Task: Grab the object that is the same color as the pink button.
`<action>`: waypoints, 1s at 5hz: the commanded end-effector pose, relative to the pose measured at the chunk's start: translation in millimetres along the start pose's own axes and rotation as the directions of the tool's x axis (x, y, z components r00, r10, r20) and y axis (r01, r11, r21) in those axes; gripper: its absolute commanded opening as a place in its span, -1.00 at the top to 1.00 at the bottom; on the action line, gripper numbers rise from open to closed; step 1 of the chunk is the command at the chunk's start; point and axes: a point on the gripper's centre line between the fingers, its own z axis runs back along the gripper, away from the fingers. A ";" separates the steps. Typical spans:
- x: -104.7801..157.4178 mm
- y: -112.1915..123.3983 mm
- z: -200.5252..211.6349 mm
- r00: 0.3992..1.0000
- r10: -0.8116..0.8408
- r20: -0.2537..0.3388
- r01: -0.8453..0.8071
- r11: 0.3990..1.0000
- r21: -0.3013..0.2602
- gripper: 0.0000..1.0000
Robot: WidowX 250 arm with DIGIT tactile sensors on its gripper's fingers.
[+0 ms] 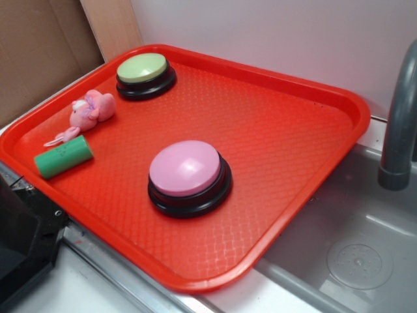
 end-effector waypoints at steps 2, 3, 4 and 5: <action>19.5 20.1 -23.2 0.996 0.089 0.033 -0.088 0.996 -0.030 -1.00; 33.5 37.3 -46.9 0.971 0.203 0.126 -0.202 0.979 -0.023 -1.00; 42.5 60.0 -66.7 0.941 0.290 0.174 -0.292 0.956 -0.014 -1.00; 50.4 79.5 -89.4 0.922 0.335 0.196 -0.331 0.942 -0.053 -1.00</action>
